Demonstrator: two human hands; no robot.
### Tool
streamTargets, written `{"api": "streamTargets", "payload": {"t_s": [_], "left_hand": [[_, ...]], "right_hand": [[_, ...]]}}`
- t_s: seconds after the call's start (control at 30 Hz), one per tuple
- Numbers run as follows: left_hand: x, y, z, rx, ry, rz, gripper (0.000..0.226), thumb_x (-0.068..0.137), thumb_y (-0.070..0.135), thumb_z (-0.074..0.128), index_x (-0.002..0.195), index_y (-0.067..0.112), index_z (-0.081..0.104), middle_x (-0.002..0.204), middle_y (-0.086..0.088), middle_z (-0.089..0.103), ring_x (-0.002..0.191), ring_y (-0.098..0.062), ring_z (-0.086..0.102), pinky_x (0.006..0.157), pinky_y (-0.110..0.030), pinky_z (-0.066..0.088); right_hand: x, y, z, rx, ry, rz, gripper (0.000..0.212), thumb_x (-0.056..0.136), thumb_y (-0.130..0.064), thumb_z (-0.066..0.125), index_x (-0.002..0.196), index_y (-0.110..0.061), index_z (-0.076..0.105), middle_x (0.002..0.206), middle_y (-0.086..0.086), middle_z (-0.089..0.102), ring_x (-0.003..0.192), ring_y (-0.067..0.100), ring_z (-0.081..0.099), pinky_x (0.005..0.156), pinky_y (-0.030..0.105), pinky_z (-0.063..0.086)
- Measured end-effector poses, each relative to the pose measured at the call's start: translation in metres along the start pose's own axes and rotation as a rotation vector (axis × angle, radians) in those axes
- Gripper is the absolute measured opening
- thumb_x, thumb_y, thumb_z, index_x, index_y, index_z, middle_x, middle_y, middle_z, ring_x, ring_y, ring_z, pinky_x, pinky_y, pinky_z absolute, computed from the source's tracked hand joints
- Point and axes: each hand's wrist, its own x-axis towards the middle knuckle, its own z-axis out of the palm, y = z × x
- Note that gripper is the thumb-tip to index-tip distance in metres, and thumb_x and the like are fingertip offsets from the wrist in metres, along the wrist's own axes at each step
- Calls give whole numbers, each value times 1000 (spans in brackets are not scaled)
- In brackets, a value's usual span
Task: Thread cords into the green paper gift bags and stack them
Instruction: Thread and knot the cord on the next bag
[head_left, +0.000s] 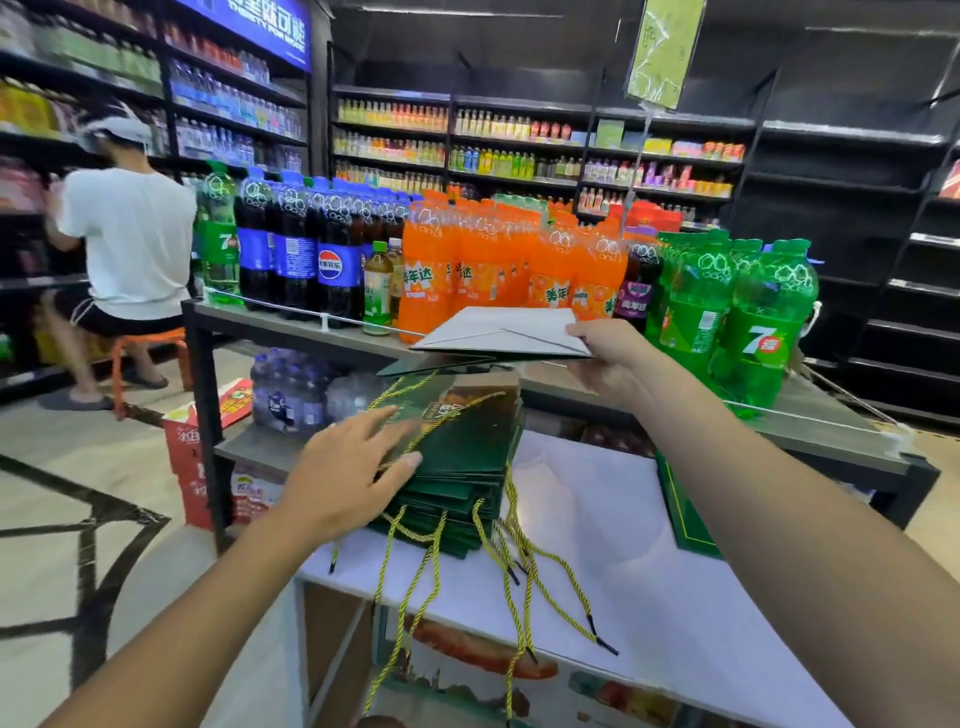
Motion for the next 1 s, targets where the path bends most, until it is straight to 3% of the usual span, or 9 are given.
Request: {"api": "streamTargets", "payload": {"t_s": [0.07,0.2,0.37,0.57,0.63,0.77,0.83,0.93,1.0], "left_hand": [[1,6,-2,41,-2,70,66,98,77,13,152,50,40,160,11,39,146,-15,37,115,-44,33],[7,16,-6,-14,-123,122,73,91,85,10,151,53,37,163,16,35,151,-11,31,120,-41,30],[11,14,-9,-25,-149,124,68,91,82,20,149,52,38,159,21,38,141,-4,42,102,-30,45],[15,11,-11,-27,-186,125,57,94,80,29,146,57,37,154,26,41,135,-3,46,83,-26,42],[16,12,-14,-35,-197,124,56,95,79,31,145,57,38,152,27,42,131,-3,47,79,-26,41],[17,12,-18,-52,-216,111,56,93,81,33,143,57,40,149,29,43,125,-2,50,81,-27,46],[18,12,-19,-50,-236,107,58,91,83,32,143,58,39,150,30,41,126,-2,49,86,-31,51],[18,14,-23,-50,-249,108,59,91,83,33,143,57,40,150,29,39,127,-2,49,92,-33,52],[21,15,-25,-51,-233,114,54,94,78,36,142,54,45,150,26,40,131,-3,47,98,-35,49]], "right_hand": [[1,-6,15,5,-4,-34,22,106,1,47,126,4,54,100,15,70,85,25,72,70,35,64],[-2,-19,37,18,-18,-93,18,105,3,46,122,2,52,95,13,69,61,18,73,49,30,59],[-2,-41,45,112,-45,-163,19,106,4,43,123,4,51,96,15,68,74,22,71,49,25,56],[-1,-71,31,157,3,-200,15,106,1,46,94,-4,53,76,9,68,45,13,67,44,22,52],[-1,-81,25,178,7,-226,14,106,1,46,96,-4,54,79,10,70,50,14,70,45,23,54],[2,-103,3,168,-9,-279,19,105,-1,46,122,2,53,114,19,74,90,27,78,62,32,62],[0,-111,-12,128,-3,-279,28,105,-5,46,132,2,50,114,18,75,91,27,78,65,33,62],[-10,-111,-36,-21,-16,-287,19,108,-7,42,123,-5,53,110,13,73,74,19,78,54,29,59],[-11,-104,-59,-123,-32,-278,22,109,-6,39,120,-8,58,108,11,75,77,19,78,57,31,61]]}}
